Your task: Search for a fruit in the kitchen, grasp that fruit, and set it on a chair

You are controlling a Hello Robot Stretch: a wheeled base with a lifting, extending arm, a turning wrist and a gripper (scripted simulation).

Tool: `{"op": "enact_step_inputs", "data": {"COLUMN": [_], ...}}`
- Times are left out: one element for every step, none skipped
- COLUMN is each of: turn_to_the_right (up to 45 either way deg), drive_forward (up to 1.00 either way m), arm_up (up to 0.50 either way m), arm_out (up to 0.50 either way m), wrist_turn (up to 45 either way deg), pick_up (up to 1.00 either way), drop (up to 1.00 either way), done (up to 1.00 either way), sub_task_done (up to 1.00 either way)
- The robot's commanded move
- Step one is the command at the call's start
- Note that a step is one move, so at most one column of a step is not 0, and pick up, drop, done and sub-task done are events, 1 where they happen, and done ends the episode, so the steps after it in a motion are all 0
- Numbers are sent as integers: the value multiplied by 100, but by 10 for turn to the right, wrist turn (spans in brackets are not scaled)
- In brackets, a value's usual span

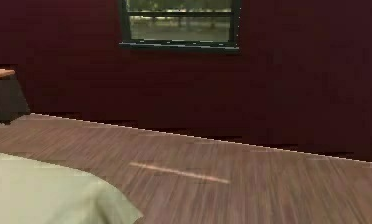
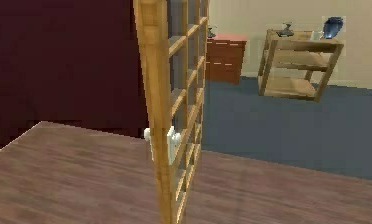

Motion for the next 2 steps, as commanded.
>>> {"op": "enact_step_inputs", "data": {"turn_to_the_right": [120, 0], "drive_forward": [0, 90], "arm_up": [0, 0], "arm_out": [0, 0], "wrist_turn": [0, 0], "pick_up": [0, 0], "drop": [0, 0], "done": [0, 0], "sub_task_done": [0, 0]}}
